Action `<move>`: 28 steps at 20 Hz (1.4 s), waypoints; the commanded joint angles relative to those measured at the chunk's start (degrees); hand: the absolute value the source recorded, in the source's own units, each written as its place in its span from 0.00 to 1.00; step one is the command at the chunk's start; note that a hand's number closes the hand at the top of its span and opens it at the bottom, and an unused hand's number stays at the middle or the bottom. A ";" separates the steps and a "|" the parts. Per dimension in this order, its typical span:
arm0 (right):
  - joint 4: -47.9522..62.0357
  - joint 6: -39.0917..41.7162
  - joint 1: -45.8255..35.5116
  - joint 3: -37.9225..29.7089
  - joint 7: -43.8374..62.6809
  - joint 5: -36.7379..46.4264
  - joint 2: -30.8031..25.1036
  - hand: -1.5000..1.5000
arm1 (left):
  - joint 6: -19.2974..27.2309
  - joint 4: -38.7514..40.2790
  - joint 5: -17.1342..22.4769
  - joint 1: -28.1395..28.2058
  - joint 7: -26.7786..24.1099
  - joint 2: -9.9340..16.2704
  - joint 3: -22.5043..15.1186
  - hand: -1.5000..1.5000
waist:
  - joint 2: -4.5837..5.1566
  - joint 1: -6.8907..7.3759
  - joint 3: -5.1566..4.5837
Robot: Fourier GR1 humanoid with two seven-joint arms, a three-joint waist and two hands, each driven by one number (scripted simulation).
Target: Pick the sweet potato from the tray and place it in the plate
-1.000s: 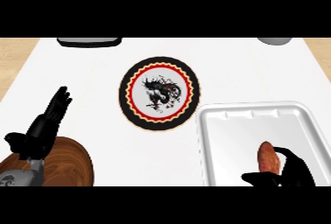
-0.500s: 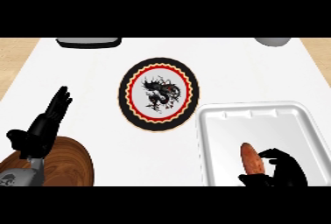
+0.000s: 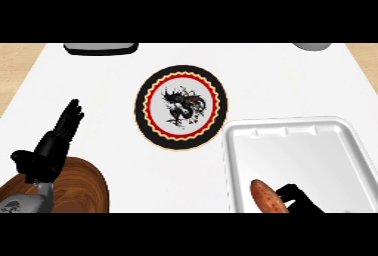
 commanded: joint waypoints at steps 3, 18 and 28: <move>-8.56 -0.82 3.97 7.00 3.02 12.39 1.47 1.00 | -0.99 -0.15 0.59 3.14 0.88 -1.22 0.18 0.50 | 0.63 0.21 -0.51; -21.48 19.18 -11.20 18.32 7.92 35.38 12.10 1.00 | 1.20 2.53 -3.35 -0.91 1.54 -4.17 -1.14 0.50 | 0.95 0.56 -0.54; -9.41 23.27 -34.14 12.32 16.01 21.40 12.23 1.00 | -0.80 0.66 -1.73 -1.31 2.61 -3.10 -0.42 0.50 | 1.03 1.98 -0.54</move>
